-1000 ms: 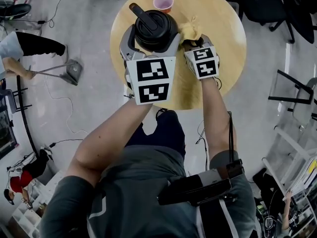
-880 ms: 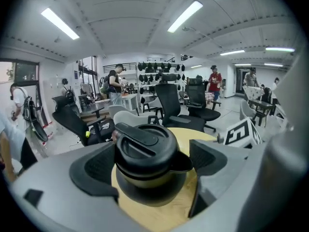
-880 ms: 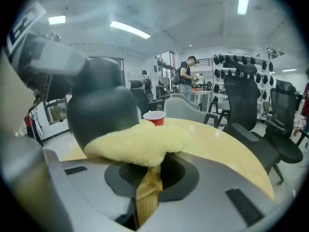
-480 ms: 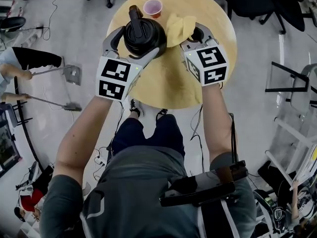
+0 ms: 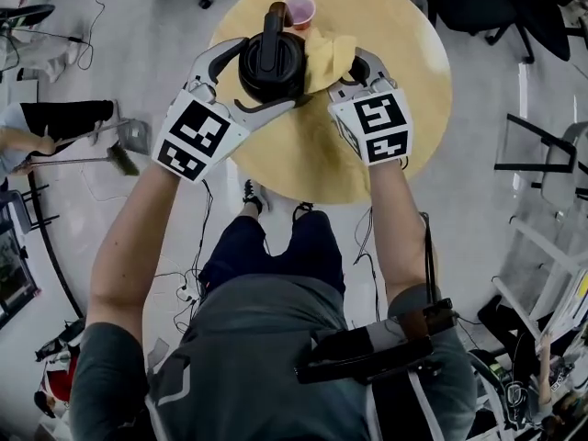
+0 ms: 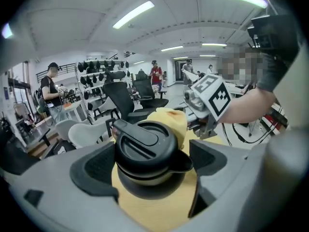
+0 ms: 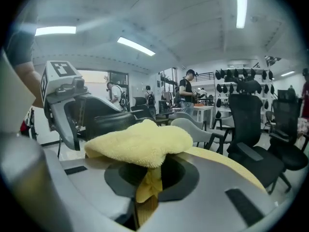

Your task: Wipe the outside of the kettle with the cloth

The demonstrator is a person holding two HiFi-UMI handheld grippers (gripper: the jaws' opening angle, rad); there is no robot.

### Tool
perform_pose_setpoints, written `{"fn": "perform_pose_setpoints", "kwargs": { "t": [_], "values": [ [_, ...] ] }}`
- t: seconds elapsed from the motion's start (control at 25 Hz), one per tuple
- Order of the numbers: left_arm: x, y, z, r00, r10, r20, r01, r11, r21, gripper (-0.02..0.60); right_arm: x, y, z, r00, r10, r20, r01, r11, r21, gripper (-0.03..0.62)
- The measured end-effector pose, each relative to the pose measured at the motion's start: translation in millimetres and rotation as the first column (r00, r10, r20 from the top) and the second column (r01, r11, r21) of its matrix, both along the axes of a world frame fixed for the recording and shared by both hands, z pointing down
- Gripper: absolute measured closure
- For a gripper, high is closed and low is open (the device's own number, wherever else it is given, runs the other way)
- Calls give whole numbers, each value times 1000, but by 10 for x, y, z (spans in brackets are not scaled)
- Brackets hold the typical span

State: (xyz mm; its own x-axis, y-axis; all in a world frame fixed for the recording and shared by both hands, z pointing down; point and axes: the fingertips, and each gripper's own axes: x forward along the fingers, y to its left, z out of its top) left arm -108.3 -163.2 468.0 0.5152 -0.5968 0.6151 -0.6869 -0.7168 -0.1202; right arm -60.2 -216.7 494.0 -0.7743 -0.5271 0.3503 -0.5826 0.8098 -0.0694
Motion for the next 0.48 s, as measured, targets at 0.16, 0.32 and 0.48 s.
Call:
{"fn": "perform_pose_setpoints", "kwargs": {
  "t": [0.16,0.32,0.48],
  "values": [
    [-14,-14,-6,998,62,-22,-62,998,15,114,67,-31,397,999,41,-23,-42,997,-61,533],
    [-21,3,-38,994,108,-23,-108,994,20,114,67,-15,802,995,55,-79,-64,991,-119,533],
    [-28,21,-51,985,168,-32,-167,986,26,114,80,21,1229,987,57,-153,-82,983,-162,533]
  ]
}}
